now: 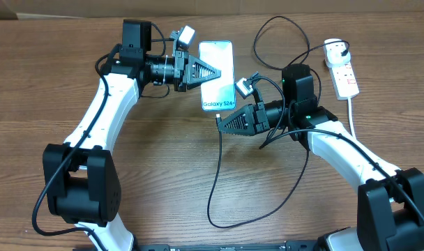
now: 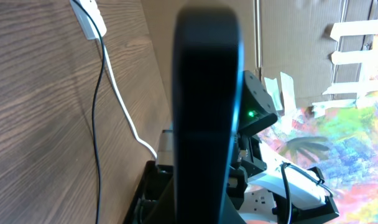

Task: Plug charger to phone and switch on socket

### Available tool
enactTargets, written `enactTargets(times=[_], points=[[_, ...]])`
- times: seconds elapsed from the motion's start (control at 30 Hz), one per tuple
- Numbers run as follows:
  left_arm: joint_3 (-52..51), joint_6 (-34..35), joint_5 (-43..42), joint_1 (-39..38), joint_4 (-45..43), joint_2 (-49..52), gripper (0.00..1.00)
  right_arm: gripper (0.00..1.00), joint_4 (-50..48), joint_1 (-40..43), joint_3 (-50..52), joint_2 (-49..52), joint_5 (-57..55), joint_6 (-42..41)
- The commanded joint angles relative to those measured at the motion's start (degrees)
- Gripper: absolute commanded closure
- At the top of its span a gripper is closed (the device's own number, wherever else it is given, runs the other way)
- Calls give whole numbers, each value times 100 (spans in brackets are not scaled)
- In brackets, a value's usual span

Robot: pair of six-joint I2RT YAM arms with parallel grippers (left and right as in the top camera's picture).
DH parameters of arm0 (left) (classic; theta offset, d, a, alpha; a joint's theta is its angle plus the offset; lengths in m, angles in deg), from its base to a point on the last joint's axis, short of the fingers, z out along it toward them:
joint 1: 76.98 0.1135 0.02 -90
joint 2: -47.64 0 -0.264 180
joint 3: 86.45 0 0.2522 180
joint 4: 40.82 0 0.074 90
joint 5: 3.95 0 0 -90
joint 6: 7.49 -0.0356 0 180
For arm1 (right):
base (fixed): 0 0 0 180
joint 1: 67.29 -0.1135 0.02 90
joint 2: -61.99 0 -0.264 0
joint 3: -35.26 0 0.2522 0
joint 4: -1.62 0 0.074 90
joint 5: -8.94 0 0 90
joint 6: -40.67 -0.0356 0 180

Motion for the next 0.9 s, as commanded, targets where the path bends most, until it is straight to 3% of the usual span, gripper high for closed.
enactTargets(times=[0.0,0.87], points=[[48,74,-122,-37,0,-22,96,96,-57,-2,-90,-129,46,-175],[48,74,-317,-26,0,-22,96,96,-101,-2,-90,-129,-2,-170]])
